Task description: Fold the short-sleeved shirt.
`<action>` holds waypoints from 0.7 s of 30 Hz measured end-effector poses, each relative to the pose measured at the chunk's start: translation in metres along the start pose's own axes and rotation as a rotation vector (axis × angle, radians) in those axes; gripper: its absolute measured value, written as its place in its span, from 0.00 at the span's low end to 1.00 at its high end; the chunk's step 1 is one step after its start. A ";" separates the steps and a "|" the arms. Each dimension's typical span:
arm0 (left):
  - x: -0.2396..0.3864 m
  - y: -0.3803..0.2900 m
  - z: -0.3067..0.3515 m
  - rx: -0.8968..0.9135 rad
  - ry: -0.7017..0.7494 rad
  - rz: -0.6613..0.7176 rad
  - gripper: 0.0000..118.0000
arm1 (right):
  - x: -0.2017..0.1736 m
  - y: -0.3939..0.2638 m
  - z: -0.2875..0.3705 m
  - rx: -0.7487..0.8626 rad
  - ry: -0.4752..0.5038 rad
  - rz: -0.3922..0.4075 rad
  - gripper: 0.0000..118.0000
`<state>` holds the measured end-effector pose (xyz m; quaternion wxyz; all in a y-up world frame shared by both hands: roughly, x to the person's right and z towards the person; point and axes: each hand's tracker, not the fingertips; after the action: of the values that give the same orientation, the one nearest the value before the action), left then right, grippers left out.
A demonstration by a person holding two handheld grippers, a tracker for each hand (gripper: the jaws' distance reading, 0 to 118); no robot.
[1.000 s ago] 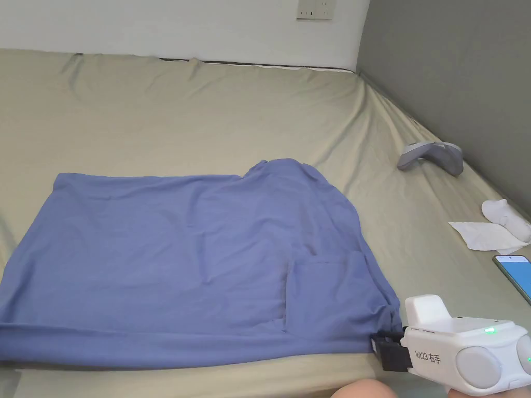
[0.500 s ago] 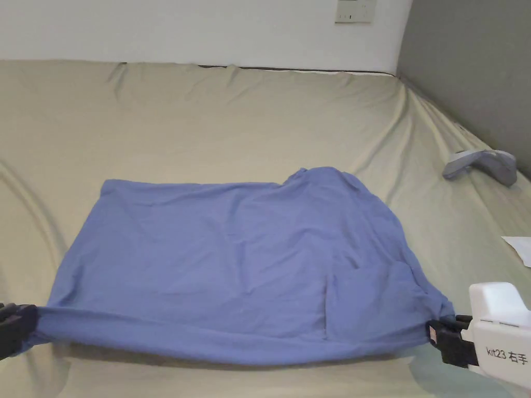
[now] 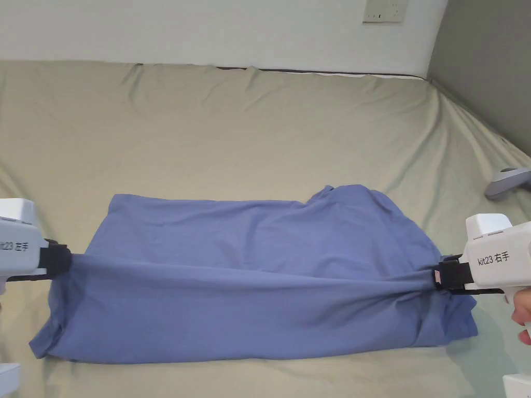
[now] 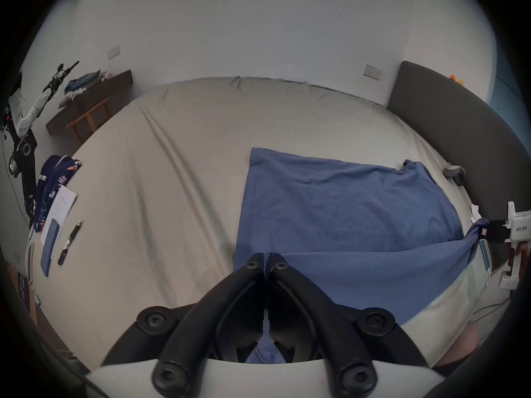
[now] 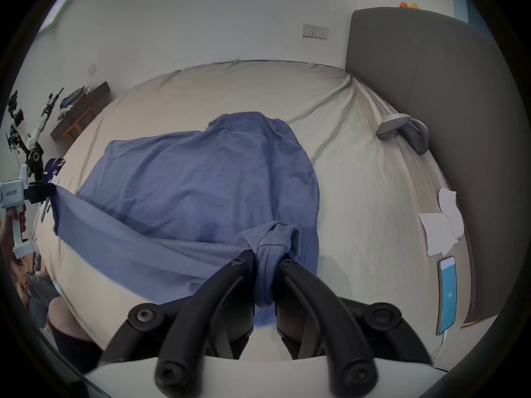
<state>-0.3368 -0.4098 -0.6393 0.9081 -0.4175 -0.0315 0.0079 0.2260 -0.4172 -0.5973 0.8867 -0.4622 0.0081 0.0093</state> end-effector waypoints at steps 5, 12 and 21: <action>0.002 -0.005 -0.038 -0.051 0.025 -0.001 0.00 | 0.003 0.005 -0.039 -0.016 -0.022 -0.049 0.13; -0.008 -0.027 -0.002 0.185 0.034 0.122 0.88 | 0.021 -0.013 -0.001 0.245 -0.112 -0.212 0.82; 0.017 -0.113 0.133 0.514 0.043 -0.087 0.72 | -0.014 -0.102 0.097 0.544 -0.140 0.068 0.72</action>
<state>-0.3293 -0.3822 -0.4665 0.9843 -0.1713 -0.0270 -0.0322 0.2147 -0.3964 -0.4577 0.9757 -0.2050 -0.0355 0.0687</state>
